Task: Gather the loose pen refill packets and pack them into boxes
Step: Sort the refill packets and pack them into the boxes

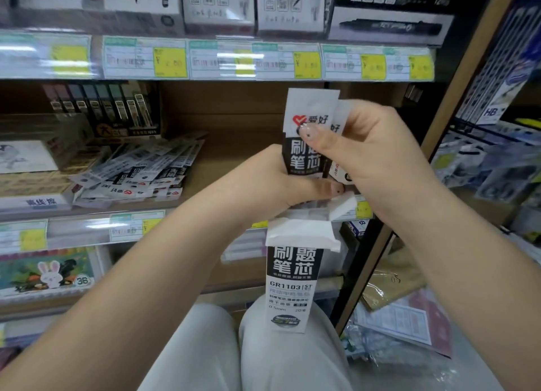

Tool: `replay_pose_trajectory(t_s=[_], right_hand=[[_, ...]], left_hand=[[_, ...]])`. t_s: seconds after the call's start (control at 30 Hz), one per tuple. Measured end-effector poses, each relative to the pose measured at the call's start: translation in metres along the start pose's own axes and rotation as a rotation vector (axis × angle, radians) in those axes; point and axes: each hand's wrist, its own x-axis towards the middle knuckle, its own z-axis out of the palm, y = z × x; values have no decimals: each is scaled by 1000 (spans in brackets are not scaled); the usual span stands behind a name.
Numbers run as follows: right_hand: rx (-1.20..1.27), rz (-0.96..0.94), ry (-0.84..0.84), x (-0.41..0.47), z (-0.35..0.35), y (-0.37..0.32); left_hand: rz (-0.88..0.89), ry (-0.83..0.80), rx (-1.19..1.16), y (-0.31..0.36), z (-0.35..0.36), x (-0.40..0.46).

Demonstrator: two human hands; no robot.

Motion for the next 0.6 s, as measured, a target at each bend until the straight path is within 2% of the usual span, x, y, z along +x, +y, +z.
replay_pose_trajectory(t_s=[0.07, 0.17, 0.3, 0.4, 0.53, 0.6], right_hand=[[-54, -2, -3, 1, -3, -1], [-119, 104, -37, 0, -5, -10], [-455, 204, -174, -2, -8, -13], [-599, 202, -232, -2, -8, -17], [-595, 172, -282, 2, -15, -42], [-734, 127, -333, 5, -14, -52]], left_hand=[[12, -9, 2, -5, 0, -1], [36, -4, -10, -11, 2, 1], [63, 22, 15, -20, 3, 6], [83, 36, 32, -24, 1, 6], [83, 86, 116, -26, 1, 6], [72, 71, 147, -25, 2, 6]])
